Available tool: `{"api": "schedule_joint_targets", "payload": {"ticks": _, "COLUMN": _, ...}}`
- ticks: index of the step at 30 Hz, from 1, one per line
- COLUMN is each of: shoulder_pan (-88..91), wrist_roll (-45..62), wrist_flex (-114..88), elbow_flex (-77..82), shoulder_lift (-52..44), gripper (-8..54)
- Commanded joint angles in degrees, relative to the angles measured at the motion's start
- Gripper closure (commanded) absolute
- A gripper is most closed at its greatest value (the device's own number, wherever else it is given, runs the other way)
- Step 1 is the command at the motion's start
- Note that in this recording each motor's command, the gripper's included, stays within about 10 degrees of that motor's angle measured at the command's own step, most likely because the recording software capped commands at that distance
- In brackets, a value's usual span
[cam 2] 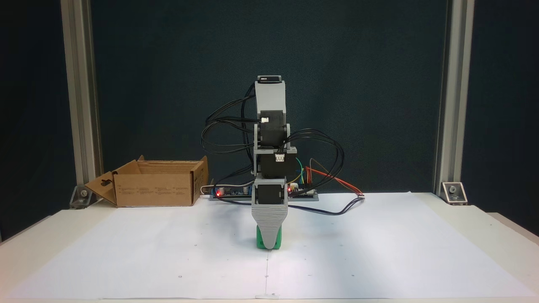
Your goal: Grasp a green dice and put it in the bin.
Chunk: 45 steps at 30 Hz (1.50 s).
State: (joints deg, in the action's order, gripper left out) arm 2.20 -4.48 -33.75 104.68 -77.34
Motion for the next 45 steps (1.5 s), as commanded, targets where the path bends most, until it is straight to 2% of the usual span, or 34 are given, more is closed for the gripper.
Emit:
{"api": "schedule_joint_targets", "payload": {"ticks": 1, "shoulder_pan": -0.4, "wrist_roll": -2.0, "wrist_flex": 0.2, "elbow_flex": -1.1, "shoulder_lift": -0.2, "gripper": 34.0}}
{"api": "schedule_joint_targets", "payload": {"ticks": 6, "shoulder_pan": -1.2, "wrist_roll": -2.3, "wrist_flex": -1.1, "elbow_flex": -0.9, "shoulder_lift": -2.5, "gripper": 34.0}}
{"api": "schedule_joint_targets", "payload": {"ticks": 17, "shoulder_pan": -5.5, "wrist_roll": -2.7, "wrist_flex": -6.9, "elbow_flex": -0.9, "shoulder_lift": -35.7, "gripper": 34.0}}
{"api": "schedule_joint_targets", "payload": {"ticks": 22, "shoulder_pan": -11.1, "wrist_roll": -0.7, "wrist_flex": -8.5, "elbow_flex": -0.6, "shoulder_lift": -46.1, "gripper": 34.0}}
{"api": "schedule_joint_targets", "payload": {"ticks": 27, "shoulder_pan": -20.9, "wrist_roll": 6.7, "wrist_flex": -8.8, "elbow_flex": -0.4, "shoulder_lift": -47.2, "gripper": 34.0}}
{"api": "schedule_joint_targets", "payload": {"ticks": 35, "shoulder_pan": -52.8, "wrist_roll": 25.2, "wrist_flex": -7.5, "elbow_flex": -2.7, "shoulder_lift": -46.7, "gripper": 34.0}}
{"api": "schedule_joint_targets", "payload": {"ticks": 38, "shoulder_pan": -69.2, "wrist_roll": 28.3, "wrist_flex": -7.3, "elbow_flex": -5.9, "shoulder_lift": -44.6, "gripper": 34.0}}
{"api": "schedule_joint_targets", "payload": {"ticks": 45, "shoulder_pan": -94.0, "wrist_roll": 30.8, "wrist_flex": -1.5, "elbow_flex": -7.2, "shoulder_lift": -38.4, "gripper": 34.0}}
